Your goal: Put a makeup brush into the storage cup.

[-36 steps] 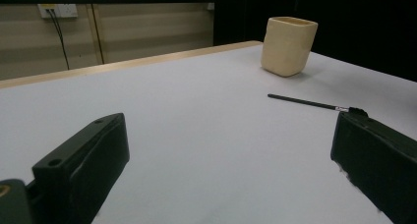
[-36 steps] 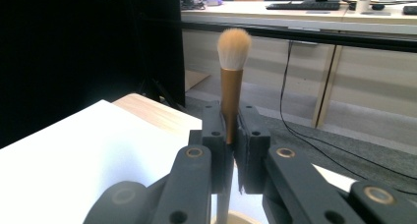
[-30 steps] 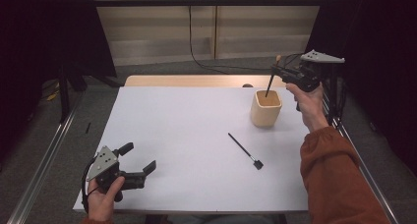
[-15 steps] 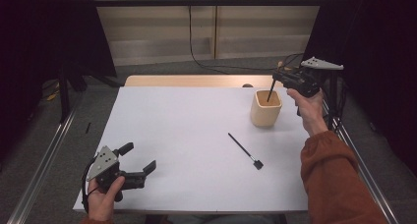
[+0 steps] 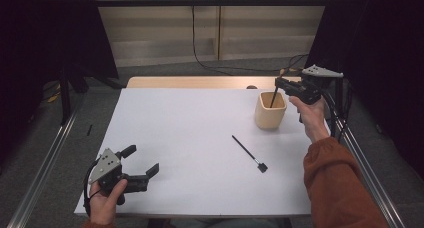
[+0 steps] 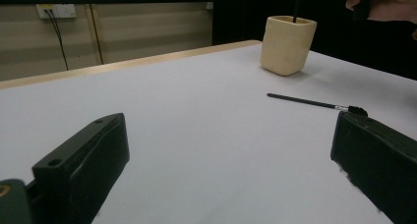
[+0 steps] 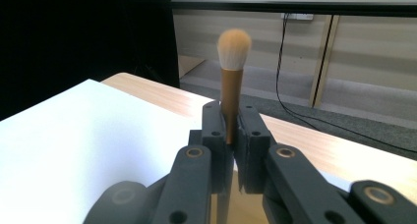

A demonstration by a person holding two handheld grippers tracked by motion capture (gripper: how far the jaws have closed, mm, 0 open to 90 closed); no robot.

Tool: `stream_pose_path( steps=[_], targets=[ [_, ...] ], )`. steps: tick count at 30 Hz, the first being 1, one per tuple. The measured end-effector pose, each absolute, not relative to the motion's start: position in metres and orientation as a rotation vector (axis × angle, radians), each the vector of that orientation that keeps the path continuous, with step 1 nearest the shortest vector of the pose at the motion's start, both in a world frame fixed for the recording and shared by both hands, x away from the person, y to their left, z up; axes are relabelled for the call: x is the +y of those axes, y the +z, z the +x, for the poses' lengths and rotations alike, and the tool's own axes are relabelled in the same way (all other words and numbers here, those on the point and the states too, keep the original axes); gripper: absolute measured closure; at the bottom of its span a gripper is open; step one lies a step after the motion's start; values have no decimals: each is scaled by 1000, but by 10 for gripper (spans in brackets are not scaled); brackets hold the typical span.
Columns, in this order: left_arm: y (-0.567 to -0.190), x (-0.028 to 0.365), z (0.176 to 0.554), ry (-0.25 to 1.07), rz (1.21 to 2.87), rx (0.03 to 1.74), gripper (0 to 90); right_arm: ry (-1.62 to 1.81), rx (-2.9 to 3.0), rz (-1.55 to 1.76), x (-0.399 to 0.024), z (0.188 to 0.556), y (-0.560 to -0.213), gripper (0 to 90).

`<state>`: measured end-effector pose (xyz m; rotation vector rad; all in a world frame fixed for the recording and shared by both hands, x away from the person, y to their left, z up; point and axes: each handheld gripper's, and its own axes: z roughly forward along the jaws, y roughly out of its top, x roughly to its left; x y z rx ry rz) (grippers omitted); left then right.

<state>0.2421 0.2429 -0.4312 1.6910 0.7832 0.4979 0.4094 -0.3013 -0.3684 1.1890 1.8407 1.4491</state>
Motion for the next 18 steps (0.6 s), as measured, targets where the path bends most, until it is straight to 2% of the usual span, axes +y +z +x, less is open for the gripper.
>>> stream_pose_path(
  steps=[18],
  targets=[
    [-431,244,242,504,1689,786,11,1439,1859,1198,-297,409,-383,845]
  ],
)
